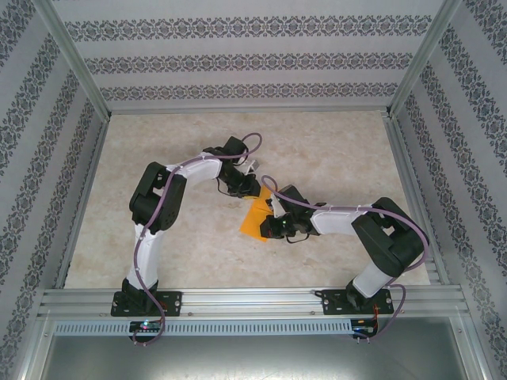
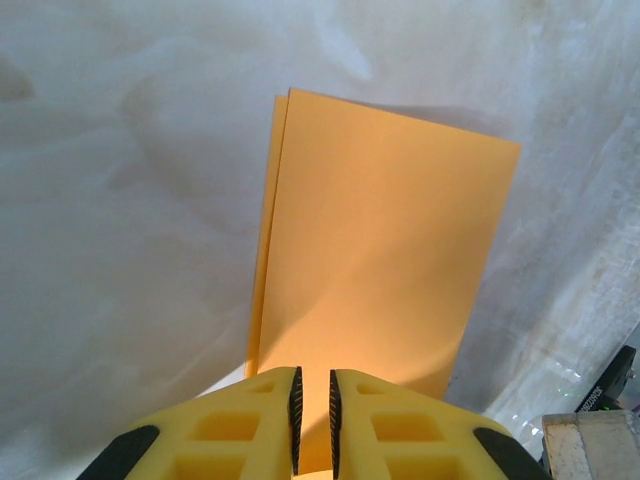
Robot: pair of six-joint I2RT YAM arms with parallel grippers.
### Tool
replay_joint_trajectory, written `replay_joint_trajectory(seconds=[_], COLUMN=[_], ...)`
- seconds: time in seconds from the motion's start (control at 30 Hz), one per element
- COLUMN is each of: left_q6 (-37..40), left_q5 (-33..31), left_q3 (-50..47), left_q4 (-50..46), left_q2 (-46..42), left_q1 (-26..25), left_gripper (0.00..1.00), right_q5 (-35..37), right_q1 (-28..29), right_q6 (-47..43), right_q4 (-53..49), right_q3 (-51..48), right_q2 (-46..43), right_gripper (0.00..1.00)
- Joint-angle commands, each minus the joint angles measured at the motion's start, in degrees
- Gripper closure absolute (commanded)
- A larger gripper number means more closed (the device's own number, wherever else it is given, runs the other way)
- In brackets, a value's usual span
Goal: Fold a paper plane with a square sheet of paper (pick it up from the middle)
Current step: Fold the triangle a second time at the center of the table.
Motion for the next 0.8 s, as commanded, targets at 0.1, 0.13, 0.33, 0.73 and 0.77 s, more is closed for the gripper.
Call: replay_joint_trajectory(seconds=[0.1, 0.13, 0.33, 0.73, 0.77], left_q6=[-1.74, -2.19, -6.29, -9.04, -8.71], left_q5=[0.79, 1.34, 3.00, 0.24, -0.24], left_q3=[-5.21, -6.26, -11.85, -14.51, -14.51], left_q4=[-1.12, -0.68, 5.02, 11.81, 11.46], left_q2=[-8.48, -9.12, -11.00, -5.17, -4.88], left_q1=[-0.51, -0.91, -3.73, -6.52, -6.53], left_gripper=[0.80, 0.80, 0.80, 0.81, 0.81], right_q5=[0.96, 1.09, 1.54, 1.42, 1.34], right_q1=[0.87, 0.89, 0.74, 0.63, 0.69], right_q6=[-0.76, -0.90, -0.95, 2.67, 2.88], right_q4=[-10.59, -10.80, -10.63, -6.03, -5.81], right_q3=[-0.96, -0.85, -0.63, -1.74, -1.70], right_q2=[1.58, 1.44, 0.56, -1.23, -1.42], right_gripper=[0.98, 0.98, 0.98, 0.97, 0.97])
